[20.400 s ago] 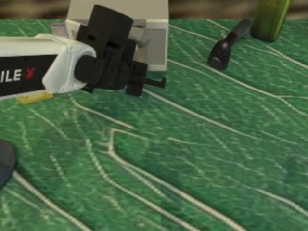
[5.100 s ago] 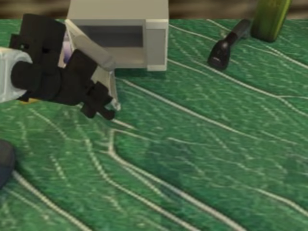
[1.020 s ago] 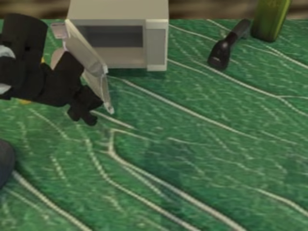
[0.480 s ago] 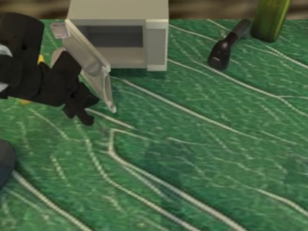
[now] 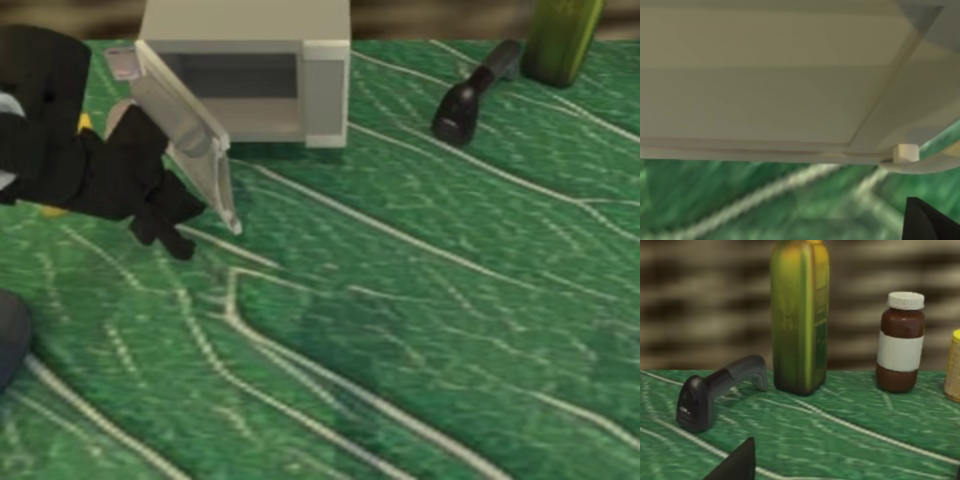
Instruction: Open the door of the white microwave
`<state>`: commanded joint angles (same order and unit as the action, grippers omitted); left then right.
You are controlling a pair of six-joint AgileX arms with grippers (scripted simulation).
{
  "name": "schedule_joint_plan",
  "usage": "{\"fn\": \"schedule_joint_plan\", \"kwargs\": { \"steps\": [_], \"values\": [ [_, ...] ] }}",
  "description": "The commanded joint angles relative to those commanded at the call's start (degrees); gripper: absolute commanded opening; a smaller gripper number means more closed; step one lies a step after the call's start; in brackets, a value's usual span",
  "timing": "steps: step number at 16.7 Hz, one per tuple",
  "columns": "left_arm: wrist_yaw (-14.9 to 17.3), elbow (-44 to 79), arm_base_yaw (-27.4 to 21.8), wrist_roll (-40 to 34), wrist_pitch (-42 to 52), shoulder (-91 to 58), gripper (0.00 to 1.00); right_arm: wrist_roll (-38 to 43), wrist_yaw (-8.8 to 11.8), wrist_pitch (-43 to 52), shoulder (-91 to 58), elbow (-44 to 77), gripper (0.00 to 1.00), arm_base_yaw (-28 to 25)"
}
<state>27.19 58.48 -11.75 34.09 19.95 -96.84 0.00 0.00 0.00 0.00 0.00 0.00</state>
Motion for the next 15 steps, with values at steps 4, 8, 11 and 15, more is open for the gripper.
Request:
{"fn": "schedule_joint_plan", "kwargs": {
  "steps": [4,8,11,15],
  "values": [
    [0.0,0.0,0.0,0.0,0.0,0.0,0.0,0.0,0.0,0.0,0.0,0.0,1.0,0.0],
    [0.0,0.0,0.0,0.0,0.0,0.0,0.0,0.0,0.0,0.0,0.0,0.0,1.0,0.0],
    [0.0,0.0,0.0,0.0,0.0,0.0,0.0,0.0,0.0,0.0,0.0,0.0,1.0,0.0],
    [0.0,0.0,0.0,0.0,0.0,0.0,0.3,0.0,0.0,0.0,0.0,0.0,1.0,0.0]
  ]
}}
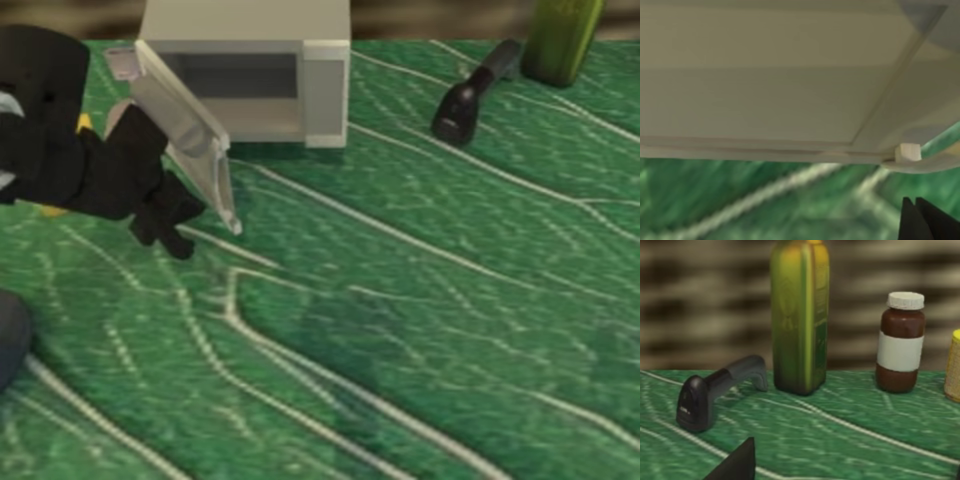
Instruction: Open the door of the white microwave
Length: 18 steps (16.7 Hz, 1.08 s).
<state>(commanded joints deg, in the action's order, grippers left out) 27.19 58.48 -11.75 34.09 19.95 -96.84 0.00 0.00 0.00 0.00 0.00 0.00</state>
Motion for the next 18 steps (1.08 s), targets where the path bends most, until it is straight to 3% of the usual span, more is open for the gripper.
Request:
{"fn": "schedule_joint_plan", "kwargs": {
  "steps": [9,18],
  "values": [
    [0.0,0.0,0.0,0.0,0.0,0.0,0.98,0.0,0.0,0.0,0.0,0.0,1.0,0.0],
    [0.0,0.0,-0.04,-0.01,-0.01,0.01,1.0,0.0,0.0,0.0,0.0,0.0,1.0,0.0]
  ]
}}
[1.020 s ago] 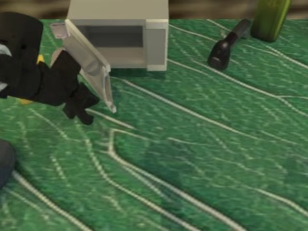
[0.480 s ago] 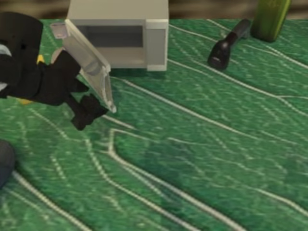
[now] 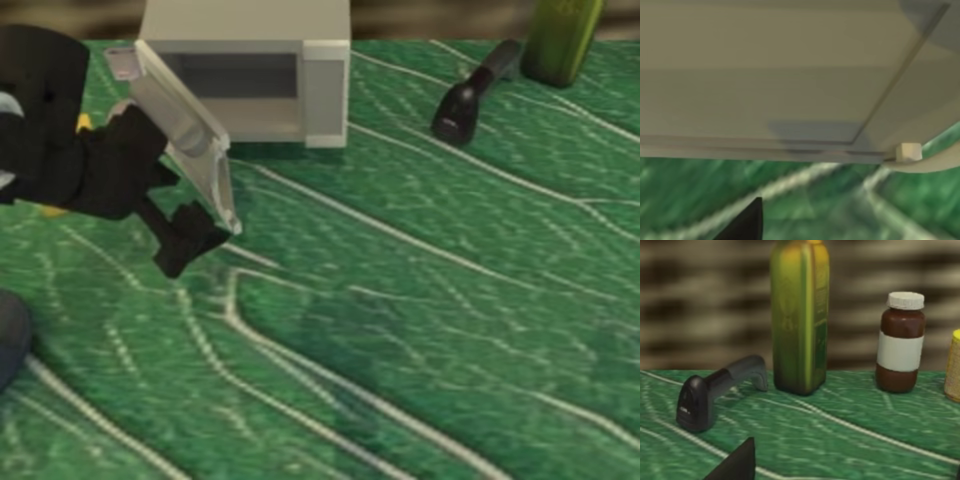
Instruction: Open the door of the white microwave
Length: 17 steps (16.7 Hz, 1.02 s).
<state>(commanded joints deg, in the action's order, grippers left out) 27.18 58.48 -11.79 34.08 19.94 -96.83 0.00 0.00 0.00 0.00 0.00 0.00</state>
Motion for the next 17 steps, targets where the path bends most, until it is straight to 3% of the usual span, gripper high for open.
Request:
{"fn": "schedule_joint_plan", "kwargs": {
  "steps": [9,14,17],
  "values": [
    [-1.1,-2.46,-0.65,-1.9,10.43,13.92,1.0,0.0,0.0,0.0,0.0,0.0,1.0,0.0],
    [-1.09,-2.31,-0.47,-1.95,10.95,14.31,1.0,0.0,0.0,0.0,0.0,0.0,1.0,0.0],
    [-4.05,1.15,-1.52,-5.59,14.59,12.07,1.0,0.0,0.0,0.0,0.0,0.0,1.0,0.0]
  ]
}}
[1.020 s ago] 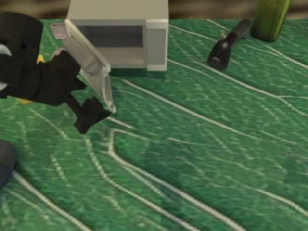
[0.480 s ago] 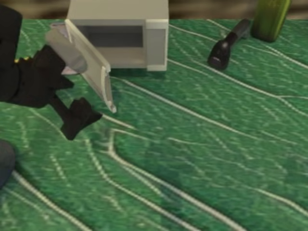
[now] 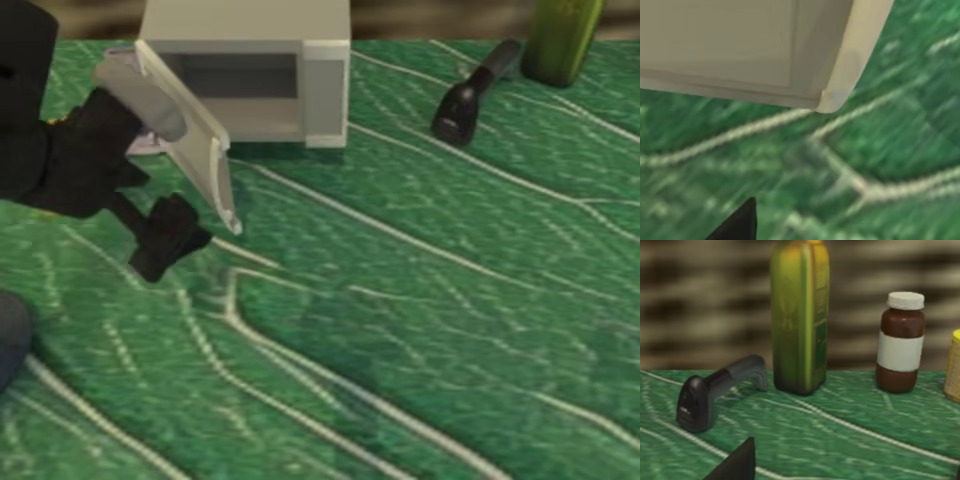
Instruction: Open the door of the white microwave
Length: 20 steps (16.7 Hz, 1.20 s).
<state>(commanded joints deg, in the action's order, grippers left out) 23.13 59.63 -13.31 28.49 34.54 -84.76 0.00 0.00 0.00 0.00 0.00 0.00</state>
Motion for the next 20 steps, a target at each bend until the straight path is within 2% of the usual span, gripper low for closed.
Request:
{"fn": "schedule_joint_plan", "kwargs": {
  "steps": [2,5,13,17,20],
  "values": [
    [-3.94,5.05,-1.44,-5.51,5.46,-3.06,1.0,0.0,0.0,0.0,0.0,0.0,1.0,0.0],
    [-11.52,15.97,-4.42,-18.38,16.87,-8.97,1.0,0.0,0.0,0.0,0.0,0.0,1.0,0.0],
    [-32.4,53.82,-14.41,-65.49,47.04,-26.16,1.0,0.0,0.0,0.0,0.0,0.0,1.0,0.0],
    [-39.66,69.98,-18.83,-83.45,57.11,-34.0,1.0,0.0,0.0,0.0,0.0,0.0,1.0,0.0],
    [-42.99,78.55,-21.18,-92.96,62.23,-38.44,1.0,0.0,0.0,0.0,0.0,0.0,1.0,0.0]
  ]
}}
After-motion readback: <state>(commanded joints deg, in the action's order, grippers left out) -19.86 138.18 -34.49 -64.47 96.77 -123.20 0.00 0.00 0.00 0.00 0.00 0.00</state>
